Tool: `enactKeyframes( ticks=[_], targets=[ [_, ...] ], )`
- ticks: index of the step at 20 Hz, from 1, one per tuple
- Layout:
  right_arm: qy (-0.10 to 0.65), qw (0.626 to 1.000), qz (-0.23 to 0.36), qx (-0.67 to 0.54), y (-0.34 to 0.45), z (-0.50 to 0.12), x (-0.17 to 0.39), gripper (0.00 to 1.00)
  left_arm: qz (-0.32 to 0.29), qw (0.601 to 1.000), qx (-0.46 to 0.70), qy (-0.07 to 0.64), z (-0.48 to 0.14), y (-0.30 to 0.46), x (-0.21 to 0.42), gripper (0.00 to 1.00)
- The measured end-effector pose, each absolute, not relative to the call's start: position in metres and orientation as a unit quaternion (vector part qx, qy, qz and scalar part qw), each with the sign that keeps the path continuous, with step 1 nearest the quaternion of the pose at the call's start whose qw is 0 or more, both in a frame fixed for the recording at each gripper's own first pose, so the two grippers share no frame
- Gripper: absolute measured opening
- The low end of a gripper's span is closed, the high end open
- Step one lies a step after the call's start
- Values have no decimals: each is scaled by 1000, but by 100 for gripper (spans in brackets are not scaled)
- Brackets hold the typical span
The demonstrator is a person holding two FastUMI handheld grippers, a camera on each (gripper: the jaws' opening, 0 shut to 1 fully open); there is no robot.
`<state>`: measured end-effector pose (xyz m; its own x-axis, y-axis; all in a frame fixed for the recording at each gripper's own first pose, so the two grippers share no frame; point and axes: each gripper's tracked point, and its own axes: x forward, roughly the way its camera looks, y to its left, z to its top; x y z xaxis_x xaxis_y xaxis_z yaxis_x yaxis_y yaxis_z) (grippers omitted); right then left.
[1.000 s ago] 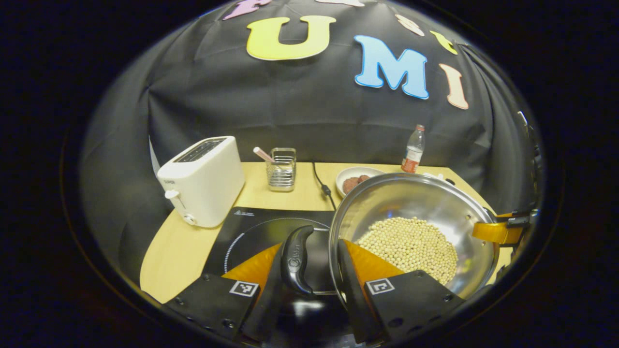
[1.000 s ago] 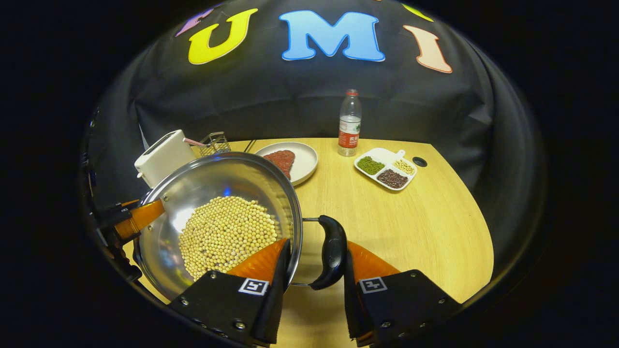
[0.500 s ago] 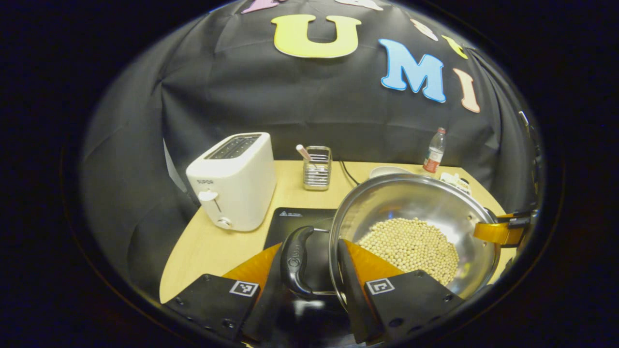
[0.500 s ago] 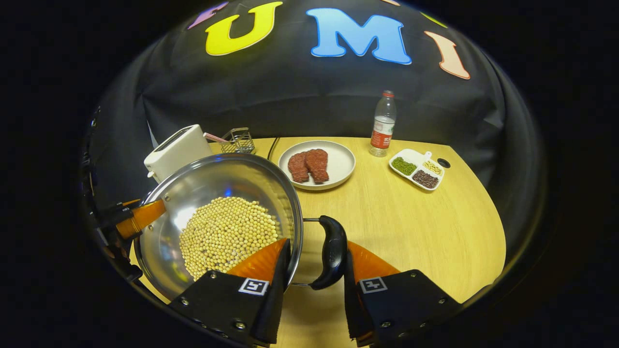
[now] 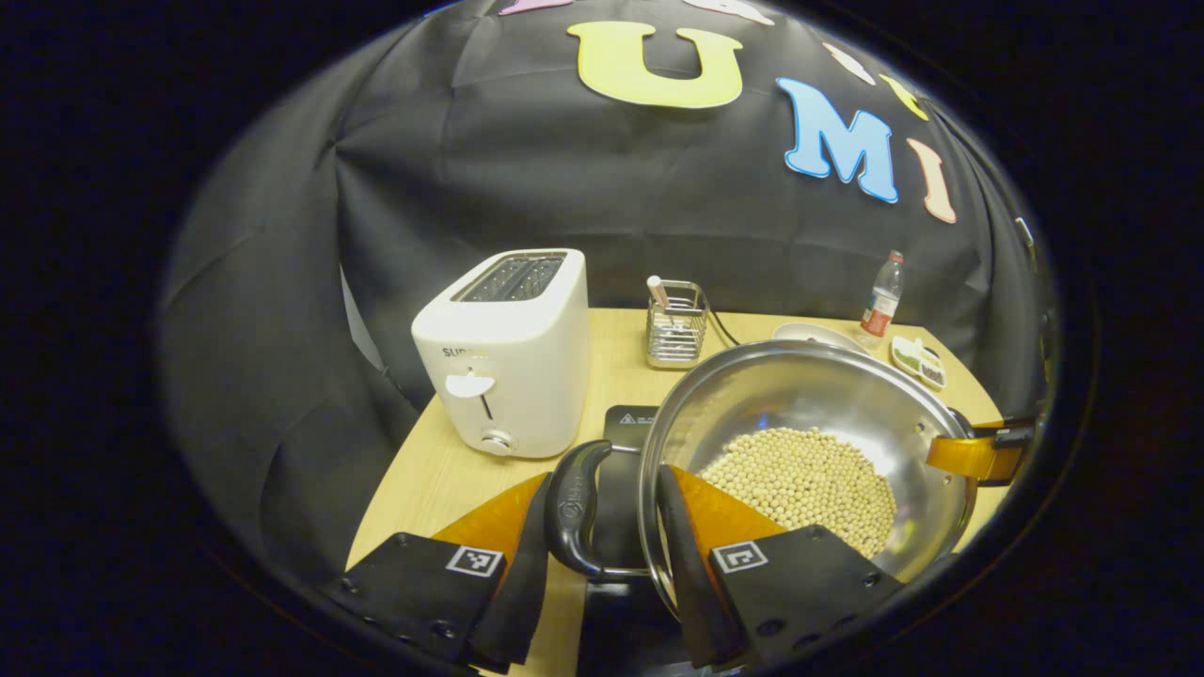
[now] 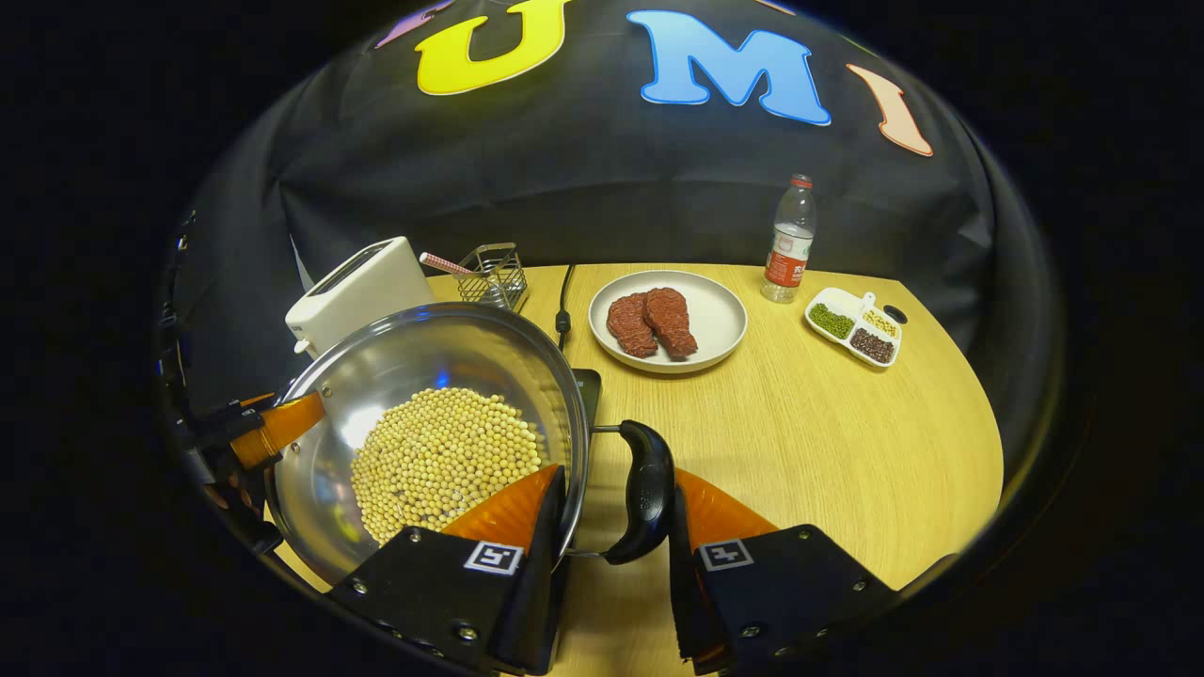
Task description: First push the handle of the pot to place it horizontally, then grasp the pot with both hands and set it on the induction cooktop.
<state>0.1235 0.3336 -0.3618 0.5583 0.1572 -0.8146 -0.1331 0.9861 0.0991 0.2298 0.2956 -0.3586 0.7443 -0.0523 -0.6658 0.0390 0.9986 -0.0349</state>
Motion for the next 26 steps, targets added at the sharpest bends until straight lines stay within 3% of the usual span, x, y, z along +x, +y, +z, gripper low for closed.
enactKeyframes(
  ticks=[3, 4, 5, 9, 10, 12, 17, 26],
  targets=[
    [459, 885, 79, 18, 339, -364, 128, 53, -23, 933, -13, 360, -369, 302, 232, 63],
    [460, 884, 79, 17, 337, -367, 128, 53, -21, 932, -19, 360, -370, 302, 231, 67],
    [457, 885, 79, 23, 337, -365, 132, 53, -23, 934, -20, 356, -368, 303, 232, 63],
    [443, 892, 88, 31, 329, -351, 135, 62, -21, 951, -18, 308, -346, 304, 245, 75],
    [430, 898, 88, 31, 325, -344, 140, 79, -10, 958, -16, 288, -334, 308, 248, 83],
    [406, 910, 86, 21, 308, -324, 145, 100, 9, 965, -12, 262, -314, 309, 249, 100],
    [337, 939, 64, 20, 243, -267, 144, 100, 15, 976, -14, 216, -257, 274, 229, 100],
    [231, 971, 58, 31, 109, -171, 100, 100, -10, 992, -37, 119, -129, 123, 158, 100]
  ],
)
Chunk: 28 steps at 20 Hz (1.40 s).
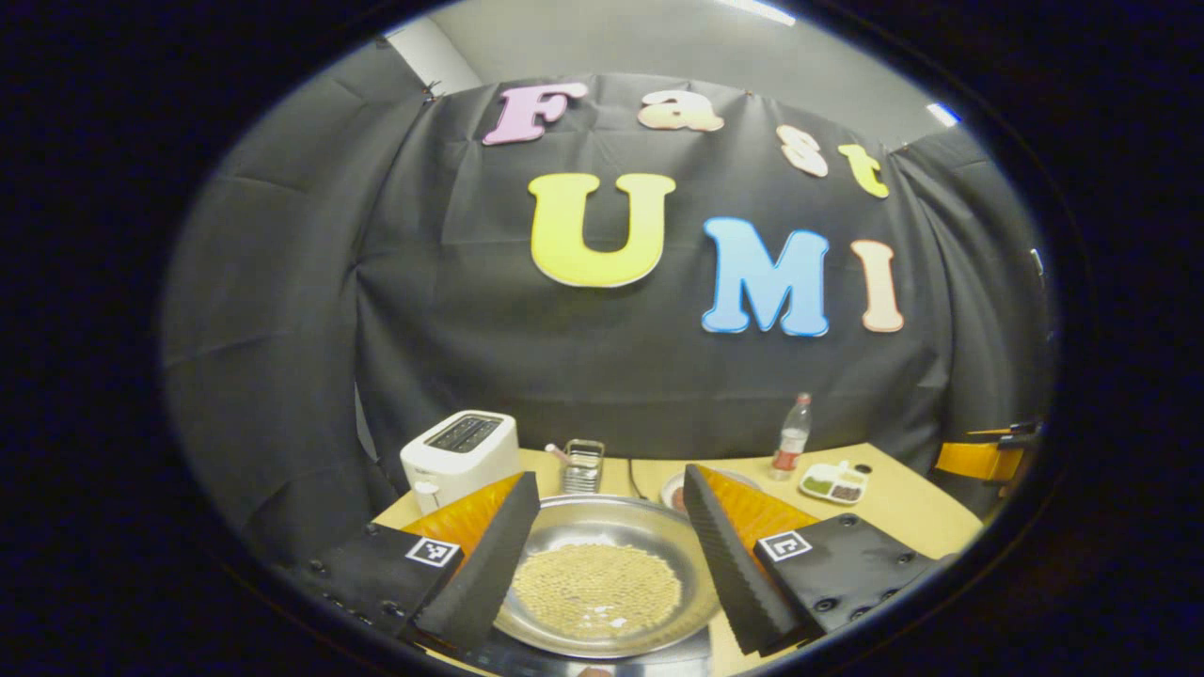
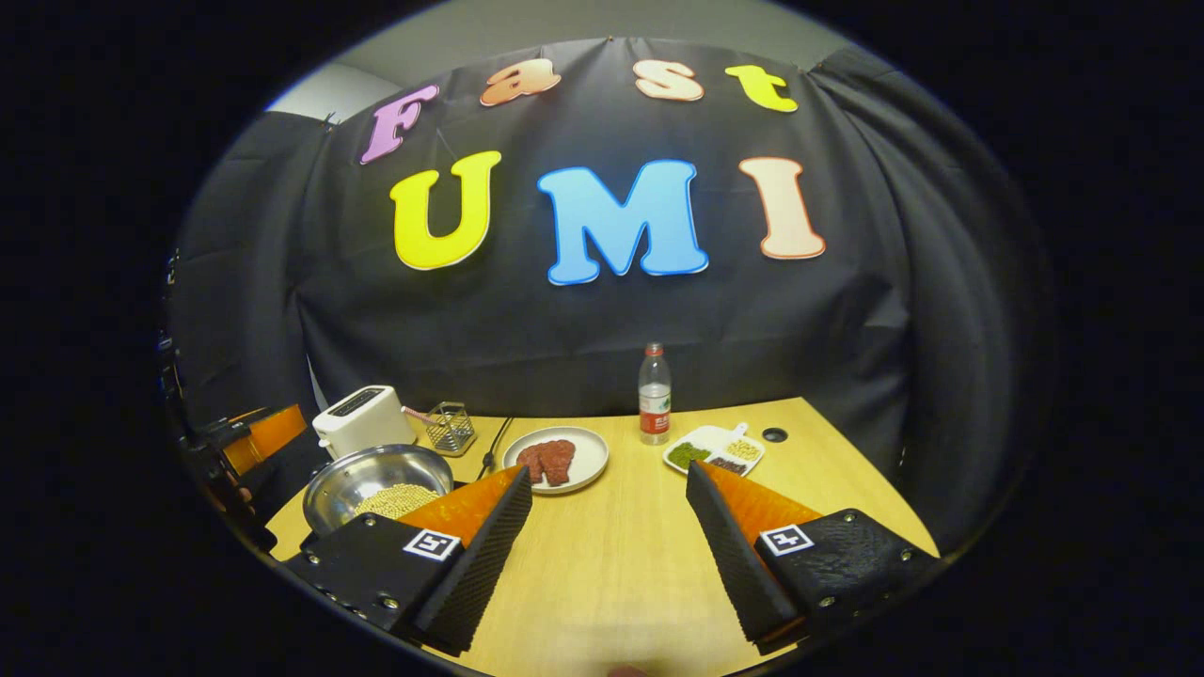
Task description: First push the handle of the pot to place it horizontally, then grasp the pot with both hands and set it on the induction cooktop.
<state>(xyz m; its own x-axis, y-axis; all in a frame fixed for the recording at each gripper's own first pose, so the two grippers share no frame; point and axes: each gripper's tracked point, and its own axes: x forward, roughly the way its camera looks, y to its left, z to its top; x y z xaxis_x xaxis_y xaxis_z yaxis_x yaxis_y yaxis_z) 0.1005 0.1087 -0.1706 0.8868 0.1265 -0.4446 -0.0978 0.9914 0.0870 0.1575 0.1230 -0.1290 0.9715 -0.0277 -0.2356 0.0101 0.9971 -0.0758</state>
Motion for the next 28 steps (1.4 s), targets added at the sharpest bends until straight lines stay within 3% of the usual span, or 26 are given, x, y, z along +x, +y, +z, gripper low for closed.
enactKeyframes(
  ticks=[6, 8, 9, 12, 15, 16, 17, 18, 19, 22, 28],
  targets=[
    [166, 984, 50, 29, 39, -115, 47, 100, -28, 997, -8, 77, -68, 30, 90, 99],
    [160, 985, 52, 30, 28, -105, 29, 100, -30, 998, 0, 62, -52, 8, 66, 94],
    [155, 986, 48, 31, 22, -100, 21, 100, -36, 998, 3, 60, -47, -3, 54, 99],
    [136, 989, 52, 26, 23, -85, -4, 99, -52, 997, 8, 62, -36, -25, 23, 100],
    [114, 992, 45, 13, 26, -69, -21, 100, -67, 997, 16, 39, -15, -32, 7, 94],
    [112, 993, 39, 15, 28, -65, -26, 100, -75, 996, 18, 40, -13, -35, 4, 100],
    [111, 993, 39, 23, 32, -63, -32, 100, -83, 995, 19, 45, -12, -37, 1, 94],
    [102, 994, 40, 27, 37, -57, -34, 100, -88, 995, 20, 38, -7, -35, 1, 99],
    [97, 995, 32, 23, 34, -53, -35, 100, -87, 995, 20, 32, -1, -32, 0, 94],
    [88, 996, 18, 27, 32, -45, -44, 100, -88, 996, 15, 22, 7, -28, -8, 100],
    [74, 997, 10, 18, 26, -33, -51, 100, -85, 996, -2, 17, 12, -22, -17, 99]
  ],
)
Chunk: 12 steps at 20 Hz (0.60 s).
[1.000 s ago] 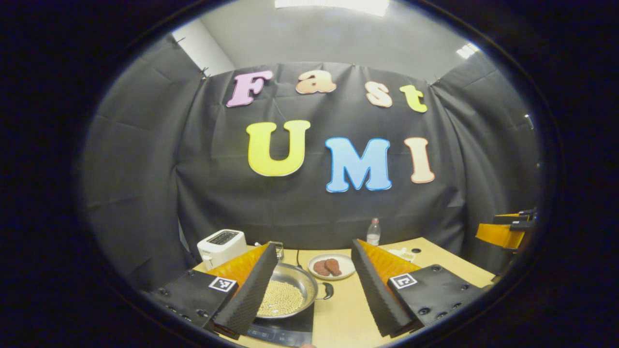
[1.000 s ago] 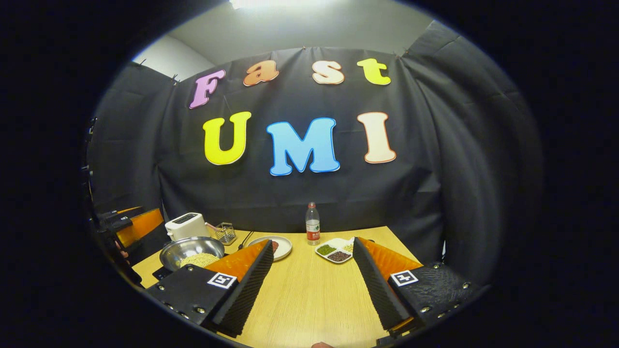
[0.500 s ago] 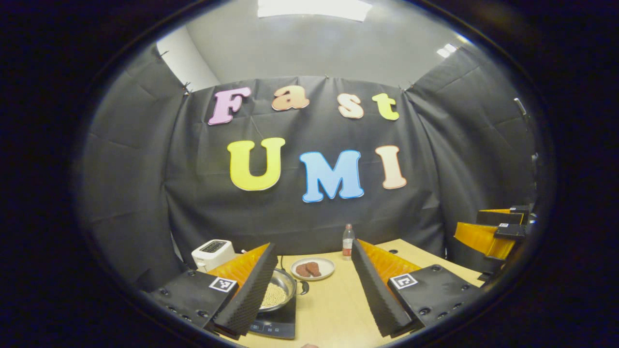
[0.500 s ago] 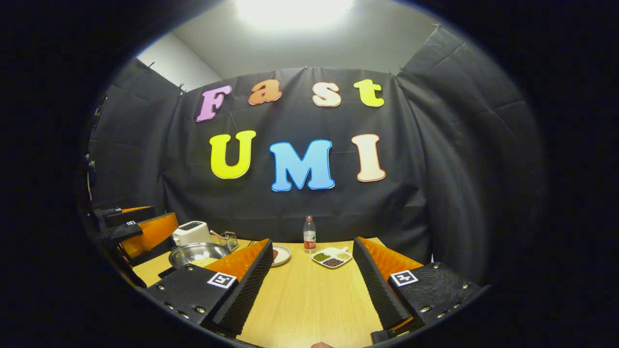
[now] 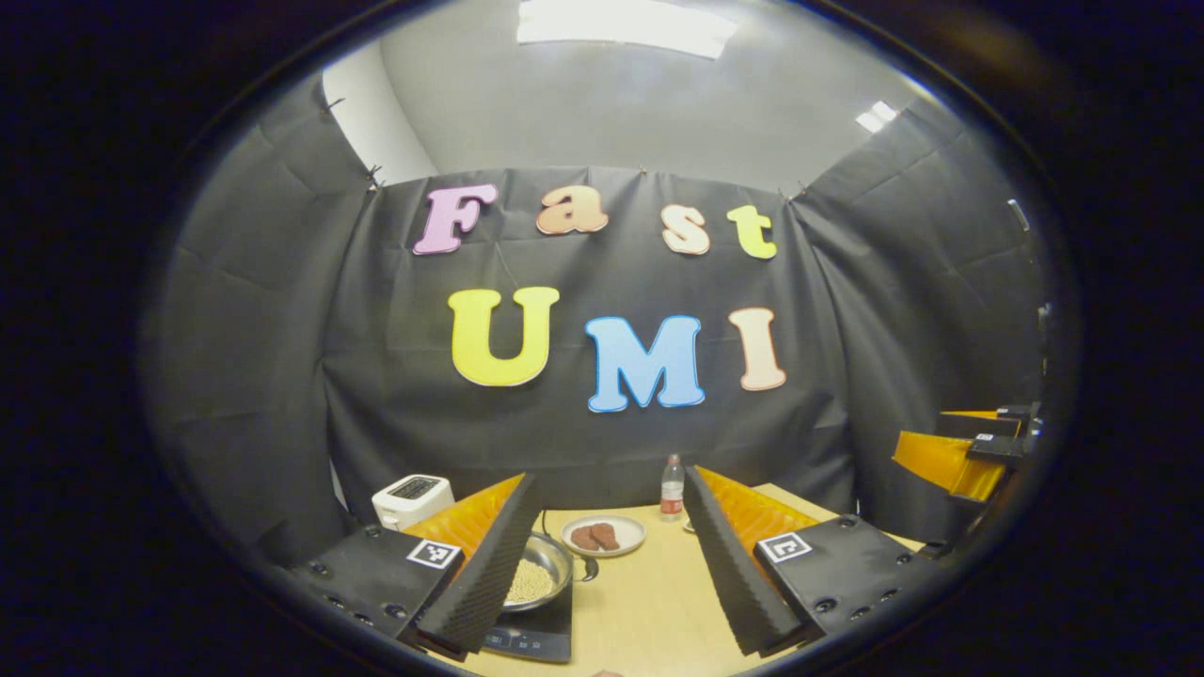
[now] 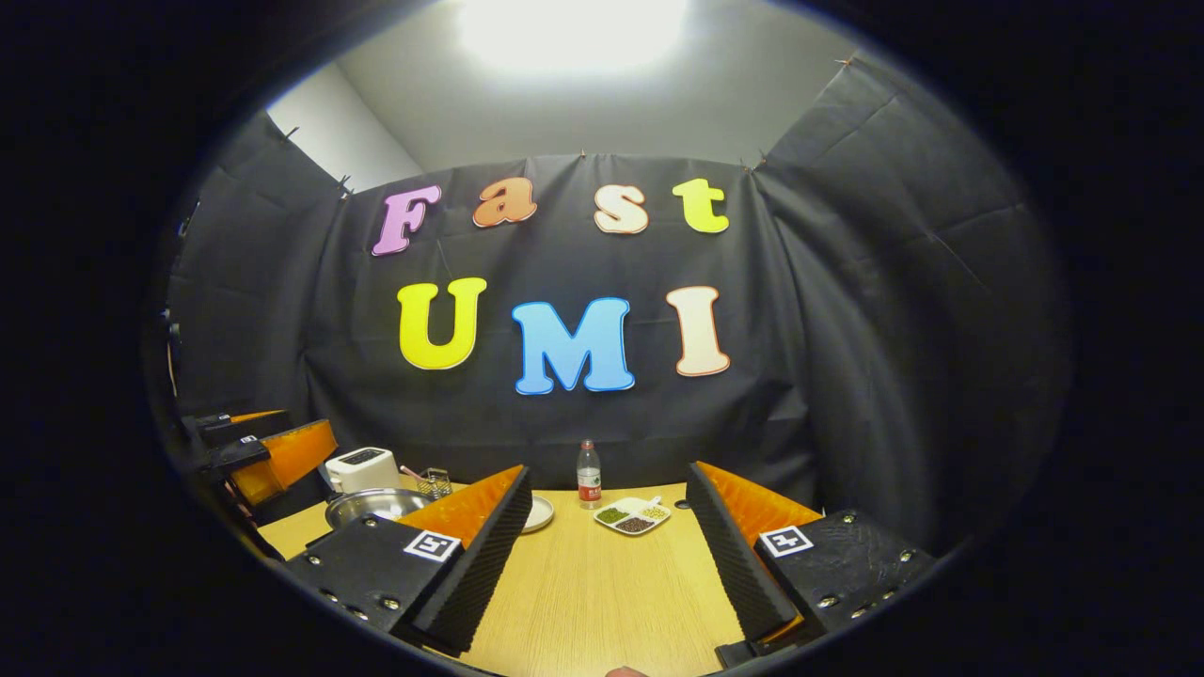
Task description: First push the handle of the pot to place it horizontally, then grasp the pot with both hands and set it on the induction cooktop.
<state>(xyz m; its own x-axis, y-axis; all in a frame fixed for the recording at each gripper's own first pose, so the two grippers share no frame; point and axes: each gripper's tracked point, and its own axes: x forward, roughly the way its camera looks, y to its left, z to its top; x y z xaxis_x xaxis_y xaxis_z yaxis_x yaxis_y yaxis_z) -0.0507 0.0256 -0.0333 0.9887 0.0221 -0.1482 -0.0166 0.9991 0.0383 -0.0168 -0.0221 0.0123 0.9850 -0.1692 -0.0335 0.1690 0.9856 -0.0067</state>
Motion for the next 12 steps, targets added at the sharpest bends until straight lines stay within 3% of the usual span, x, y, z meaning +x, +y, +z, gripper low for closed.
enactKeyframes(
  ticks=[12],
  targets=[
    [59, 998, 23, 20, 24, -28, -33, 99, -68, 998, 4, 8, 24, -22, -4, 100]
  ],
)
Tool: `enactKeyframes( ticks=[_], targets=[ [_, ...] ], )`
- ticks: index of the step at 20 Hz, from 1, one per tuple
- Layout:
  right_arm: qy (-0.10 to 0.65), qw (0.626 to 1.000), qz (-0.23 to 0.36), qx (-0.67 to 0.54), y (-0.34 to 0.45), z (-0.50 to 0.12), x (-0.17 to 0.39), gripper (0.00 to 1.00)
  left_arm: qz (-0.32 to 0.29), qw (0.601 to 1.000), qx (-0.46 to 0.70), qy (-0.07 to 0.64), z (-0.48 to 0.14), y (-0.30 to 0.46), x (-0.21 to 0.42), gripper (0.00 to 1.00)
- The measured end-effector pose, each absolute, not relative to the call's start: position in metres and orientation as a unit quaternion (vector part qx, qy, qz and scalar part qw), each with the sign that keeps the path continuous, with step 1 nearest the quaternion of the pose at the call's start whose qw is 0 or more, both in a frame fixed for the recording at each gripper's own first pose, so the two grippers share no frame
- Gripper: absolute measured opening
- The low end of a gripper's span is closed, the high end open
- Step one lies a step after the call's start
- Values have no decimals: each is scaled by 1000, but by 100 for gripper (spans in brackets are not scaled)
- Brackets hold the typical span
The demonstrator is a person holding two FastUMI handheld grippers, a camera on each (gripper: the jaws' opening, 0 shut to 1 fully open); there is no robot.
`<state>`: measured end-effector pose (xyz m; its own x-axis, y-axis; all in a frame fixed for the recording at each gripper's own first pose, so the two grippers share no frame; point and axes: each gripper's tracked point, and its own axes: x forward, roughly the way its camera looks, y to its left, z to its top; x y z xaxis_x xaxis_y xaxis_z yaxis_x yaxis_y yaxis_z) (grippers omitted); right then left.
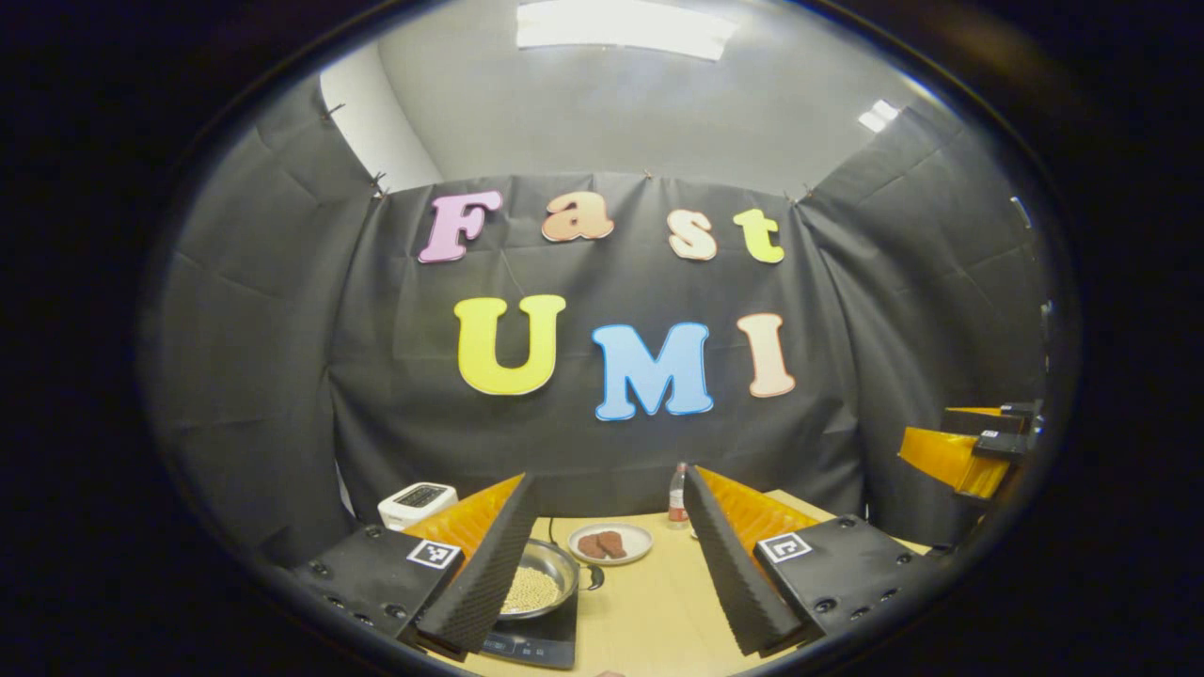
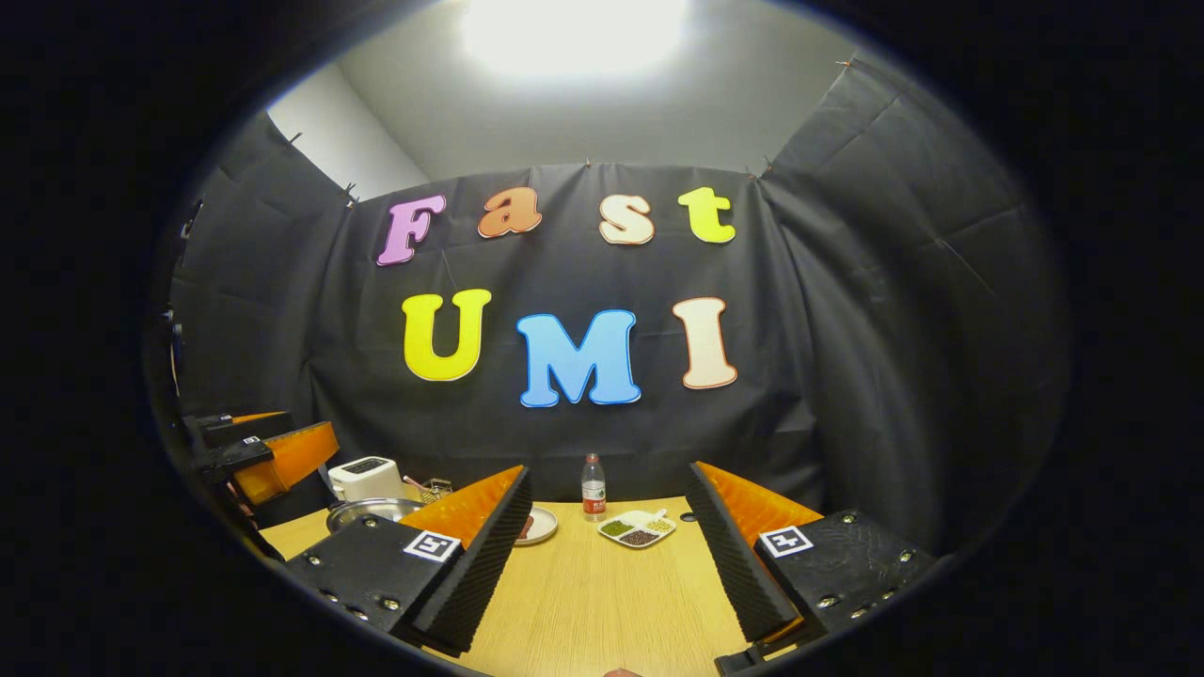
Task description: First push the handle of the pot to place it horizontally, then grasp the pot with both hands and set it on the induction cooktop.
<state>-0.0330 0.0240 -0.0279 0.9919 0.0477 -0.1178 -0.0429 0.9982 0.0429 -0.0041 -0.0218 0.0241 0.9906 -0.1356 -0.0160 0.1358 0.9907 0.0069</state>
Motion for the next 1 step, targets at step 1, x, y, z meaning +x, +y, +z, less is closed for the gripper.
enactKeyframes(
  ticks=[1],
  targets=[
    [59, 998, 23, 21, 23, -28, -31, 99, -66, 998, 6, 8, 25, -22, -2, 99]
  ],
)
